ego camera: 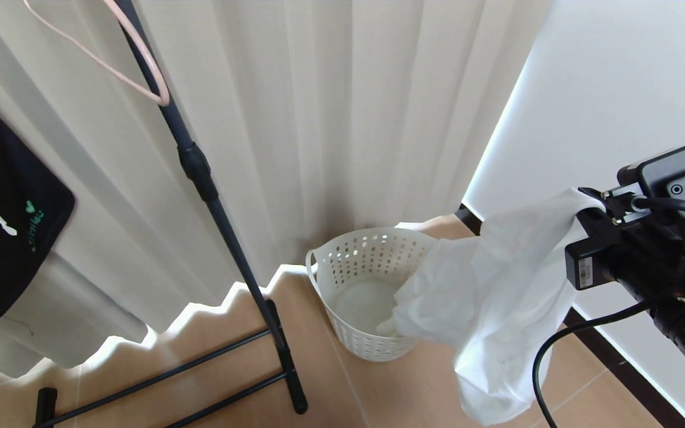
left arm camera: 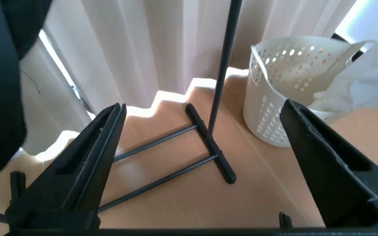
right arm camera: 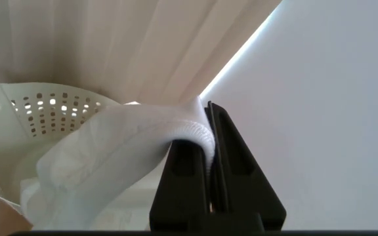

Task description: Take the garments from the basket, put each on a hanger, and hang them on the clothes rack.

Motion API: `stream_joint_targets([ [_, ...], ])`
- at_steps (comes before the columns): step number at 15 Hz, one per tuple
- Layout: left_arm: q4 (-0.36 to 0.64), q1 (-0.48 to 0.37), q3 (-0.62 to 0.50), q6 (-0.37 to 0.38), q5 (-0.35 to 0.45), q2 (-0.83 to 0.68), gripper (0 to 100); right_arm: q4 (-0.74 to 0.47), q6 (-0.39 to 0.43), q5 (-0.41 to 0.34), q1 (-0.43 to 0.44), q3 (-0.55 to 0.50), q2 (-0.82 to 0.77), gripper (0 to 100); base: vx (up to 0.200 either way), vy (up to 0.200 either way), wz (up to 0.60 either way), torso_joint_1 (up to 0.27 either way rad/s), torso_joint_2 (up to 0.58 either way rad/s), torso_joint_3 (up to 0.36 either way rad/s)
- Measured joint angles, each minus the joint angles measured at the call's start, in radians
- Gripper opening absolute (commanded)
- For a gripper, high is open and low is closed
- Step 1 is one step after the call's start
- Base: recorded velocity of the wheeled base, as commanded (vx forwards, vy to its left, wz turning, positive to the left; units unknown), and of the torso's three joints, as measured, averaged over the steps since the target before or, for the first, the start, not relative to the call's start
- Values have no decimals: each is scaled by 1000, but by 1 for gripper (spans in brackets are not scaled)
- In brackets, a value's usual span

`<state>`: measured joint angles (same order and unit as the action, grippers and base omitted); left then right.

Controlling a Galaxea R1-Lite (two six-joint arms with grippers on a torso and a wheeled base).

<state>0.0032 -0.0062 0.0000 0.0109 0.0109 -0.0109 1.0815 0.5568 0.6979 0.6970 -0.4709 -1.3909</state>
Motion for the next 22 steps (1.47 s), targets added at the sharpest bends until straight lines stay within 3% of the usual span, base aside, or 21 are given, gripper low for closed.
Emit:
stream_joint_targets([
  [10, 0, 0, 0, 0, 0, 0, 100, 0, 0, -32, -24, -1, -2, 0, 0, 0, 0, 160, -487, -127],
  [22, -1, 0, 0, 0, 0, 0, 100, 0, 0, -32, -26, 1, -9, 0, 0, 0, 0, 232, -559, -310],
])
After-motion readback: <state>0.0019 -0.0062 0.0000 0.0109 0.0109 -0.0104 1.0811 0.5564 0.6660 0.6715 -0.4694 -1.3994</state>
